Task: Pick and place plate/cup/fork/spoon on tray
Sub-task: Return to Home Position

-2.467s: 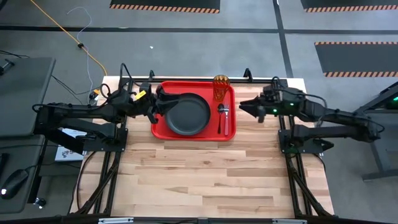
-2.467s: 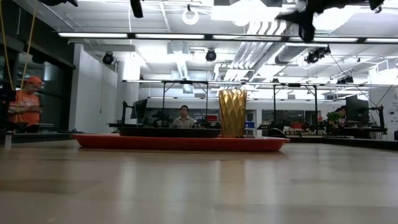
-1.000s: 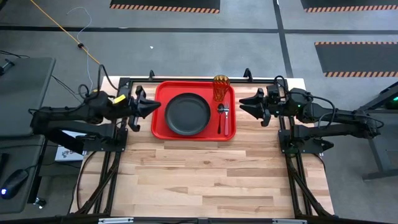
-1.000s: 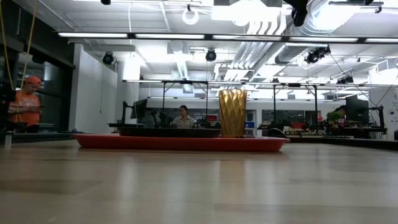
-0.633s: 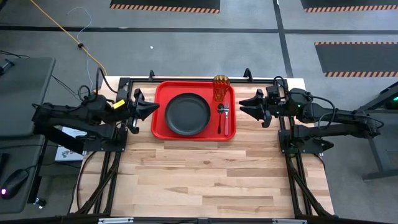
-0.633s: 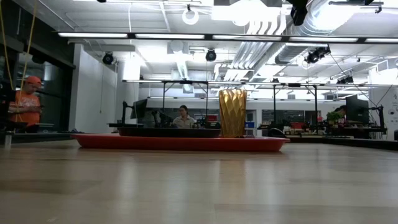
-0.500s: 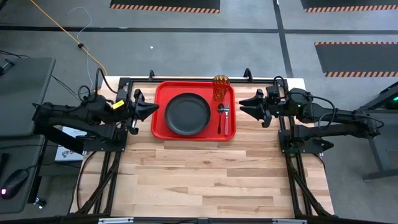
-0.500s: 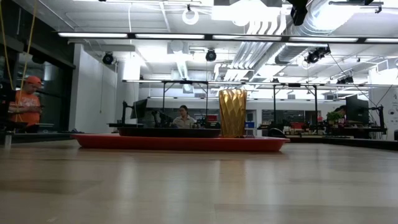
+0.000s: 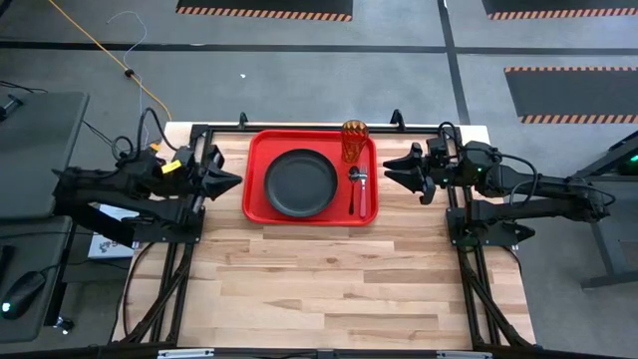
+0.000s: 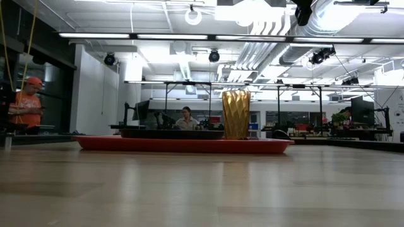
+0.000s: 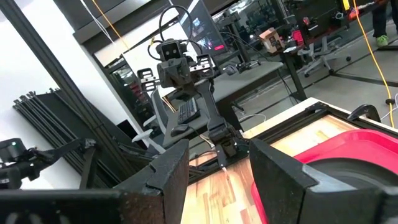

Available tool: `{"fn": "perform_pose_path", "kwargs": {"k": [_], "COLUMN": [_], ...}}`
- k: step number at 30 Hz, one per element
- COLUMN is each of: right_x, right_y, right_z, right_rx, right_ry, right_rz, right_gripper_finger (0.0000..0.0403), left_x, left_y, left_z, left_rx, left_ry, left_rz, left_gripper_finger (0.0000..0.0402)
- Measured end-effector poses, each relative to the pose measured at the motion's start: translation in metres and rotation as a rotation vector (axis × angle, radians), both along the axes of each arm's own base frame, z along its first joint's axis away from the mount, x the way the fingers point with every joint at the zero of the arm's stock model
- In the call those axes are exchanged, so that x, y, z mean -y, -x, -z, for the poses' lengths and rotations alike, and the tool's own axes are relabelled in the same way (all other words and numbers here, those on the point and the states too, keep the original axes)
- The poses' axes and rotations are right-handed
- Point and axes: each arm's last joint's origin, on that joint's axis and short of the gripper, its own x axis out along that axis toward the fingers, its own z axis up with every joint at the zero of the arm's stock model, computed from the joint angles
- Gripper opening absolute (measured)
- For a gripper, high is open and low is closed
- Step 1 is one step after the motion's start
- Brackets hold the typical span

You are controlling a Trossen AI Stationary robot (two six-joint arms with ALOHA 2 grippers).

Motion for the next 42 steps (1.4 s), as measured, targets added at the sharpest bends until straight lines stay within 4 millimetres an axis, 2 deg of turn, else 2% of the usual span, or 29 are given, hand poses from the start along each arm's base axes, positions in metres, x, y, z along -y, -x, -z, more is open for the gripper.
{"fn": "perform_pose_path", "kwargs": {"k": [9,11,18,23,32,36,42], "right_x": [0.000,0.000,0.000,0.000,0.000,0.000,0.000], "right_y": [0.000,0.000,0.000,0.000,0.000,0.000,0.000], "right_z": [0.000,0.000,0.001,0.001,0.003,0.004,0.005], "right_rx": [0.000,0.000,-0.007,-0.009,-0.030,-0.044,-0.051], "right_ry": [0.000,0.000,-0.002,-0.002,-0.005,-0.008,-0.009], "right_rz": [0.000,0.000,0.001,0.001,0.001,0.001,0.001], "right_gripper_finger": [0.0161,0.0161,0.0161,0.0161,0.0161,0.0161,0.0161], "left_x": [-0.003,-0.003,-0.003,-0.005,-0.007,-0.009,-0.011], "left_y": [0.035,0.038,0.039,0.043,0.051,0.047,0.041], "left_z": [0.004,0.012,0.053,0.072,0.095,0.105,0.117], "left_rx": [0.004,0.013,0.029,0.087,0.117,0.095,0.169], "left_ry": [-0.058,-0.074,-0.061,-0.033,-0.005,0.006,0.030], "left_rz": [0.023,0.035,0.040,0.026,0.051,0.042,0.048], "left_gripper_finger": [0.0000,0.0000,0.0000,0.0000,0.0000,0.0000,0.0000]}}
